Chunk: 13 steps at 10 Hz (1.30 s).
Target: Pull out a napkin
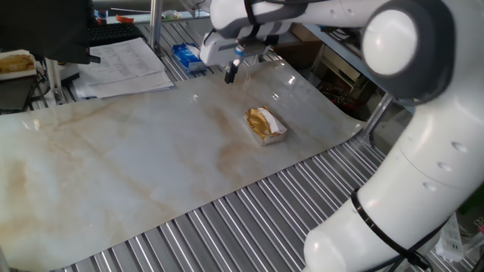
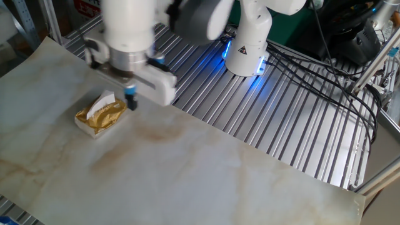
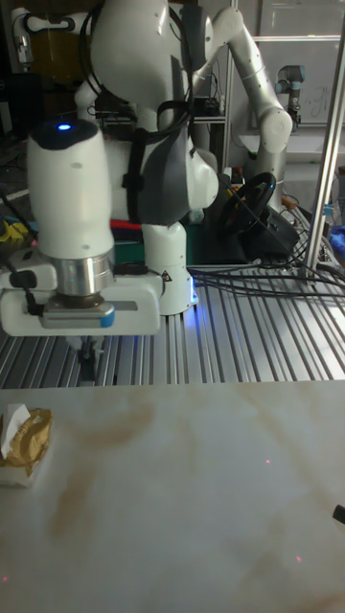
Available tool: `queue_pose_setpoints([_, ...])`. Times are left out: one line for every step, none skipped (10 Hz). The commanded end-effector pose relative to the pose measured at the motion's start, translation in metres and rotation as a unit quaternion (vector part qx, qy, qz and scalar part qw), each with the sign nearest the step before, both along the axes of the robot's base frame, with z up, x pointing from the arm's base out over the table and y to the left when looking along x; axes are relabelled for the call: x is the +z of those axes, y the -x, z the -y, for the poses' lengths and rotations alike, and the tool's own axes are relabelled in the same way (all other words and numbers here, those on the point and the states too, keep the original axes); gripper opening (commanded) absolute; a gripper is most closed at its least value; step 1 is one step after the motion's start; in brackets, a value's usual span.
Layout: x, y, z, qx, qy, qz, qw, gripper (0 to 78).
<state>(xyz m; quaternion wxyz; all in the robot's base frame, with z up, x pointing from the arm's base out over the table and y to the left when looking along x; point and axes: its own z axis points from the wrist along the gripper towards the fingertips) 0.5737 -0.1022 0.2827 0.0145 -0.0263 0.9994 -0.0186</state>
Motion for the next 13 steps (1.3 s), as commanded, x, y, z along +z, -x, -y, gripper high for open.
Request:
queue_pose_setpoints([0.002, -0.022, 0.027, 0.012, -0.003, 0.004, 0.9999, 0.0])
queue_pose_setpoints([0.000, -0.028, 0.036, 0.020, -0.004, 0.005, 0.9998, 0.0])
queue_pose_setpoints([-0.002, -0.033, 0.045, 0.025, -0.007, 0.006, 0.9996, 0.0])
queue_pose_setpoints([-0.001, -0.036, 0.048, 0.024, -0.008, 0.007, 0.9997, 0.0])
queue_pose_setpoints([-0.001, -0.037, 0.048, 0.018, -0.010, 0.008, 0.9998, 0.0])
queue_pose_setpoints([-0.001, -0.037, 0.048, 0.018, -0.010, 0.007, 0.9998, 0.0])
queue_pose_setpoints([0.001, -0.039, 0.049, 0.013, -0.017, 0.006, 0.9997, 0.0])
queue_pose_setpoints([0.002, -0.040, 0.050, 0.015, -0.017, 0.005, 0.9997, 0.0])
queue_pose_setpoints([0.002, -0.041, 0.051, 0.015, -0.016, 0.005, 0.9997, 0.0])
queue_pose_setpoints([0.003, -0.045, 0.053, 0.017, -0.014, 0.005, 0.9997, 0.0])
queue_pose_setpoints([0.004, -0.049, 0.056, 0.020, -0.013, 0.005, 0.9997, 0.0])
queue_pose_setpoints([0.005, -0.054, 0.059, 0.024, -0.012, 0.003, 0.9996, 0.0])
queue_pose_setpoints([0.007, -0.058, 0.062, 0.026, -0.011, 0.003, 0.9996, 0.0])
